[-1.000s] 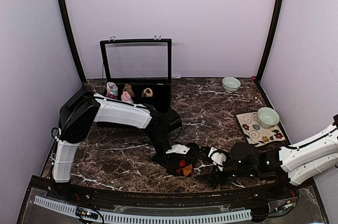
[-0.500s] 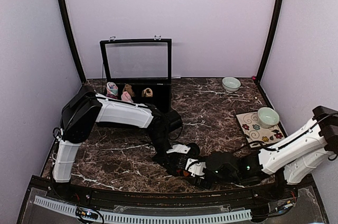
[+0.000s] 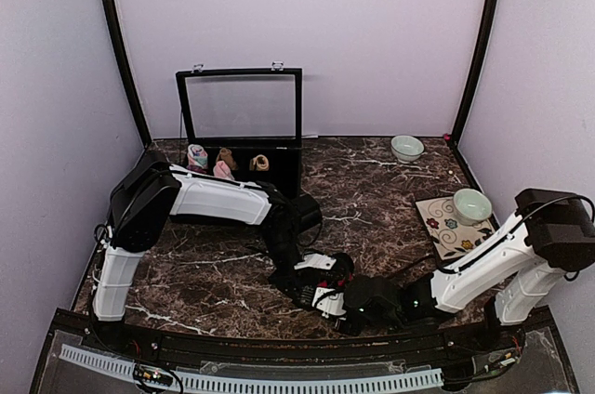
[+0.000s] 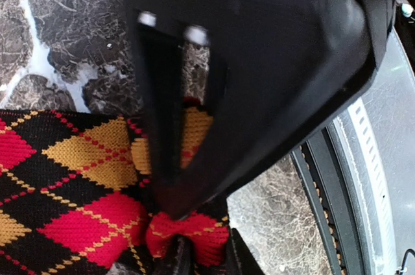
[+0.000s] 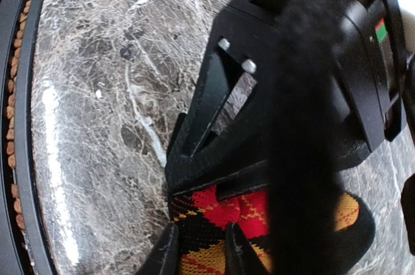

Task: Roll the socks
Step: Roll the sock at the center of the board.

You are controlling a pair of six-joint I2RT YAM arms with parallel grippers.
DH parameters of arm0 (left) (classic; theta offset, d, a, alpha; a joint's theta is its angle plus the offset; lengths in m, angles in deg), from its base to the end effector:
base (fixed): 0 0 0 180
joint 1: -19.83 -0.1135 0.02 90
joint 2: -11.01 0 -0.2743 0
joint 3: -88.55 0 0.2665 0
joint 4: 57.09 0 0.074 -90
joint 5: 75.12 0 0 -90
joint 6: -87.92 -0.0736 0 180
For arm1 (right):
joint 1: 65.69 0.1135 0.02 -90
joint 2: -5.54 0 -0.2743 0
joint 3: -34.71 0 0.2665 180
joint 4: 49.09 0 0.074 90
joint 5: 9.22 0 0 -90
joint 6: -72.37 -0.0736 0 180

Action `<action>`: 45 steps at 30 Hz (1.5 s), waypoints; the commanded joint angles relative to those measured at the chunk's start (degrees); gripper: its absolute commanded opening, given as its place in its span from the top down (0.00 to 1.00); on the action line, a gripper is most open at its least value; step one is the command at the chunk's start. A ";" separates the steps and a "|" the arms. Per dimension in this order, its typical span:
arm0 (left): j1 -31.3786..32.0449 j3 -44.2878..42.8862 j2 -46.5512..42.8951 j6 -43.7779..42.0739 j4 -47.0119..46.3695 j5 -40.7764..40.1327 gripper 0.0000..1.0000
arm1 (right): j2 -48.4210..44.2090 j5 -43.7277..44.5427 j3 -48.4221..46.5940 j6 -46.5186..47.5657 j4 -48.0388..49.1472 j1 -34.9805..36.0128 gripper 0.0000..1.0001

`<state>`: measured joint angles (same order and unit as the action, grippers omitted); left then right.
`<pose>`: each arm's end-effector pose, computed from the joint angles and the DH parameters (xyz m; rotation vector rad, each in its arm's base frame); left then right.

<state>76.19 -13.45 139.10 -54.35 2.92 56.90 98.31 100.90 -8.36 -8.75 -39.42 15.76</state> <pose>0.2012 -0.3914 0.0838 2.3745 1.6587 -1.1151 0.0719 0.3079 0.0922 -1.4500 1.7014 0.2958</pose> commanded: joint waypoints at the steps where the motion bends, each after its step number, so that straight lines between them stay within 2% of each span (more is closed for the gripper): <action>1: 0.64 4.82 8.71 1.91 5.91 -17.46 0.81 | 2.02 -1.72 0.56 -4.23 2.24 0.31 0.87; 4: 0.07 4.80 7.82 2.61 5.91 -16.67 0.79 | 3.19 -2.85 2.47 -7.98 3.40 0.49 0.90; 12: -2.27 4.35 1.44 5.09 8.64 -15.44 0.75 | 5.27 -3.87 10.95 -15.97 11.83 0.55 0.92; 20: -4.83 1.81 -5.02 7.13 11.99 -15.33 0.74 | 8.41 -6.72 12.39 -20.67 14.56 0.73 0.94; 26: -4.85 -5.47 -3.12 13.17 5.74 -13.94 0.74 | 8.60 -7.44 12.82 -23.09 13.72 1.03 0.94; 32: -4.68 -13.57 0.46 19.56 -0.52 -7.46 0.73 | 8.31 -8.09 12.88 -25.75 12.31 1.65 0.94; 36: -4.46 -17.88 3.30 21.93 -1.33 -1.17 0.72 | 7.70 -7.69 12.53 -26.15 10.25 2.17 0.94; 45: -2.34 -18.68 7.52 23.57 -4.93 -0.02 0.71 | 6.83 -7.23 11.90 -26.20 7.48 2.25 0.95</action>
<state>72.96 -31.39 145.59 -32.85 -0.12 54.30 102.66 98.39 1.49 -33.25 -16.56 16.46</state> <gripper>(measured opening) 0.286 0.067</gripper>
